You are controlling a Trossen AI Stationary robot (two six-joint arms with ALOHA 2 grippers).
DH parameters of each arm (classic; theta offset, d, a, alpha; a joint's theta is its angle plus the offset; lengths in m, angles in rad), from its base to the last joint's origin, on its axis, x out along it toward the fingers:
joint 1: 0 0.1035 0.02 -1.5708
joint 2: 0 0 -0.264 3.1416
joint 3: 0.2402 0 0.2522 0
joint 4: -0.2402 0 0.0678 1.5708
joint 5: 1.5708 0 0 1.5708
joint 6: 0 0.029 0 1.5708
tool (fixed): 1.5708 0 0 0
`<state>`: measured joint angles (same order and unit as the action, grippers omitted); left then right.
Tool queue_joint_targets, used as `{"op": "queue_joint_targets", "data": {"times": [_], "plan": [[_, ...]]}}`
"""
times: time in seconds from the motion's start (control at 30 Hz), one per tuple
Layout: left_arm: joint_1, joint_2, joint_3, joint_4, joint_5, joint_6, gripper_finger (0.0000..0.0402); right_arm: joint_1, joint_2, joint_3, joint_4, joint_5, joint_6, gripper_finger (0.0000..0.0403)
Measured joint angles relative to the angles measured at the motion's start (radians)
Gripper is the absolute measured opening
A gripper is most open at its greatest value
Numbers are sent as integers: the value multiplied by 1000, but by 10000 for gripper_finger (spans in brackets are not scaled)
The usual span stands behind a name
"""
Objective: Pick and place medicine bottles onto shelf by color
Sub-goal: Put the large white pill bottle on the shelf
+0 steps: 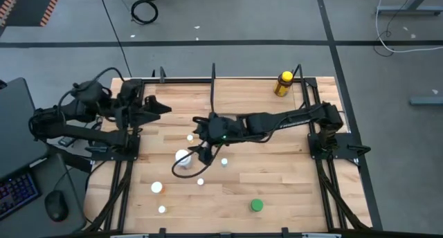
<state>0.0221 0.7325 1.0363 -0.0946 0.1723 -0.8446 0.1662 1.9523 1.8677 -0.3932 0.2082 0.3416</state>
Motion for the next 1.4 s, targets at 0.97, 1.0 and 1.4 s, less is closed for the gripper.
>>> {"op": "queue_joint_targets", "data": {"times": [0.97, 1.0, 1.4], "plan": [[0, -26, 144, -341, 140, 202, 362, -4, 78, -16, 92, -29, -68, 318], [0, -26, 144, -353, 140, 202, 362, -4, 89, -18, 106, -30, -65, 318], [0, -33, 144, -665, 158, 83, 362, -3, 202, -18, 206, -93, -55, 318]]}}
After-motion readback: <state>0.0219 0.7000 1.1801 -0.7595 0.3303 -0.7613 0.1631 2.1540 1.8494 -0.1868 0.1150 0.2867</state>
